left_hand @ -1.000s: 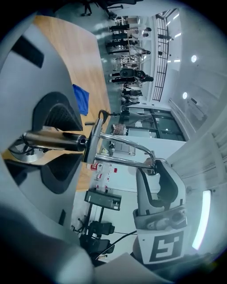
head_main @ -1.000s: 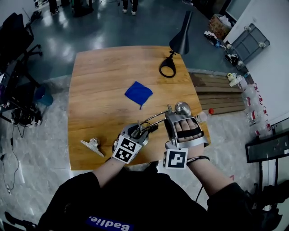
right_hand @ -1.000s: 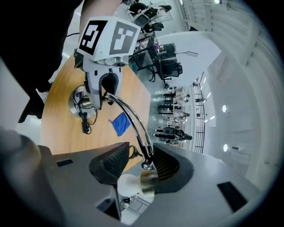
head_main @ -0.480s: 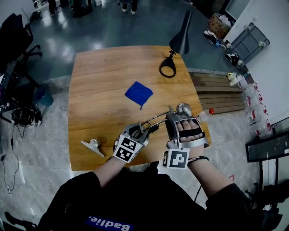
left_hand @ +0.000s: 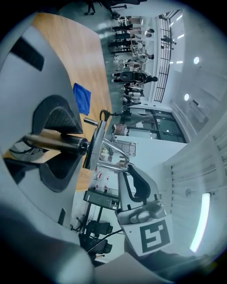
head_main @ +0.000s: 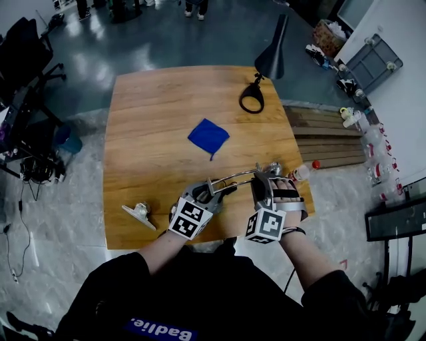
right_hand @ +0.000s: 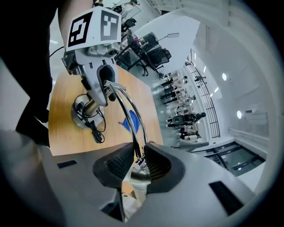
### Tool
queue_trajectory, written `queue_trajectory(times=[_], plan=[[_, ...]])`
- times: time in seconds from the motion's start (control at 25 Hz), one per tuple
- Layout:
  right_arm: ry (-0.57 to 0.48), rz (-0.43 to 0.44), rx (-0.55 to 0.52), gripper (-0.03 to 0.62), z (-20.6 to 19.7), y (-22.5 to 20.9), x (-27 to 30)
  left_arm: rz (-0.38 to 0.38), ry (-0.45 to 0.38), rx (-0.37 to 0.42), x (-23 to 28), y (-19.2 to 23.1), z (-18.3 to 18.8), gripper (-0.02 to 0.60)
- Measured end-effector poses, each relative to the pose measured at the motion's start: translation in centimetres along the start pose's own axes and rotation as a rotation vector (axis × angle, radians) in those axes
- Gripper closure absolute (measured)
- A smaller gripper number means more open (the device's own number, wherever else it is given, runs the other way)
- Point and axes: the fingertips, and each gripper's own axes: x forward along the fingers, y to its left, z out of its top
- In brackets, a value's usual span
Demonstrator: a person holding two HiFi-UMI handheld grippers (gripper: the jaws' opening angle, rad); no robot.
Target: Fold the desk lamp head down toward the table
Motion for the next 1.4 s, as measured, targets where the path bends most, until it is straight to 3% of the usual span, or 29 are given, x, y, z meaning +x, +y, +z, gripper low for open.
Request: queue_trajectory(times=[0.28, 0.64, 0.88, 1.12, 1.4], plan=[[-0.017, 0.126, 0.145, 0.514, -1.0, 3.2, 2.4, 0.01, 0.003, -0.014, -0.1, 0.0, 0.1, 0.451], [-0.06, 0.209, 0.242, 0.514, -0.9, 5.8, 4.2, 0.028, -0.005, -0.02, -0.1, 0.1, 0.2, 0.451], [-0.139, 0.306, 0.378, 0.514, -0.4, 7.1, 5.1, 0.04, -0.022, -0.022, -0.1, 0.2, 0.4, 0.452], [-0.169, 0.363, 0.432, 0.514, -0.1, 8.0, 5.4, 0.046, -0.023, -0.031, -0.2, 0.1, 0.4, 0.451], [-0.176, 0.365, 0.448, 0.514, 0.0, 8.6, 5.9, 0.046, -0.017, -0.033, -0.1, 0.1, 0.3, 0.451]])
